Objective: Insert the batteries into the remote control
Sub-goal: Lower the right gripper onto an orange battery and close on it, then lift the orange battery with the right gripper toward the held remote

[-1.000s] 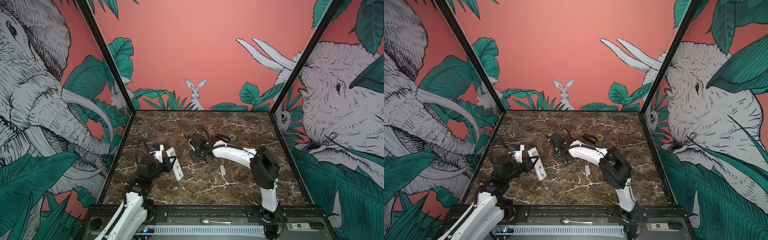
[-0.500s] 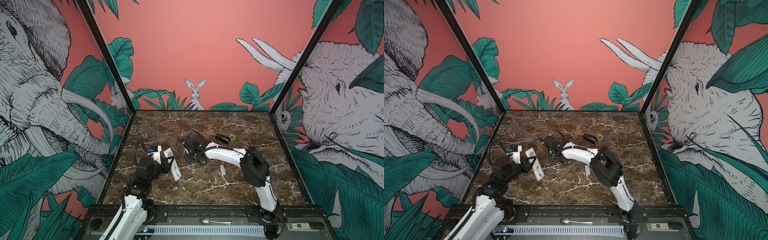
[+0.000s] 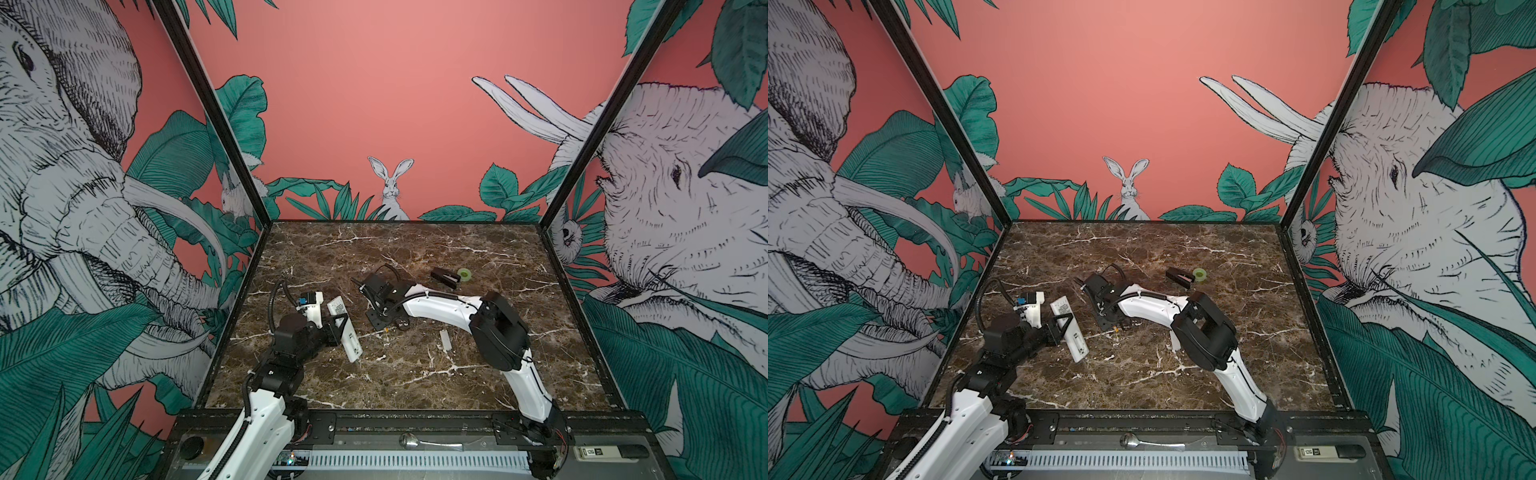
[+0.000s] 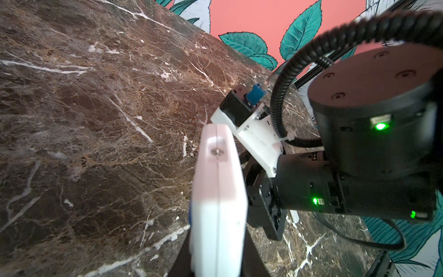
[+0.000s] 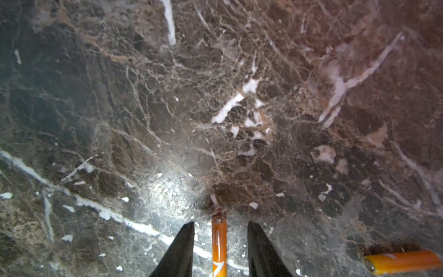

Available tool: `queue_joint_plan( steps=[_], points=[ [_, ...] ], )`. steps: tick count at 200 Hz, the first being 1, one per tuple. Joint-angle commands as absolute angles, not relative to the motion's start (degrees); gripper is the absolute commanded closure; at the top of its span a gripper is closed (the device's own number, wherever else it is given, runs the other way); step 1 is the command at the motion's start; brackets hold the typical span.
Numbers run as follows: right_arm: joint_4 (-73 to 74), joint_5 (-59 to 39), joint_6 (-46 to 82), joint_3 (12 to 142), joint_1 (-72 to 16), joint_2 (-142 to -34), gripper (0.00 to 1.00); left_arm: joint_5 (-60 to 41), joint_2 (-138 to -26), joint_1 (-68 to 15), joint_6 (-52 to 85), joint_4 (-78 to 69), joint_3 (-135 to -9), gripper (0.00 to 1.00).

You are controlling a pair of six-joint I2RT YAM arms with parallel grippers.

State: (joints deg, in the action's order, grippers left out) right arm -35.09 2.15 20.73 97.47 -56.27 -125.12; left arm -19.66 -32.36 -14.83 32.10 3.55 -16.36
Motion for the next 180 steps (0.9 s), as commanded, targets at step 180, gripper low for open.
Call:
queue_joint_plan(
  steps=[180],
  points=[
    [-36.89,3.71,20.19,98.94,-56.57,-128.47,0.73,-21.01,-33.66,-14.11,31.90,1.61,-15.56,1.00]
  ],
)
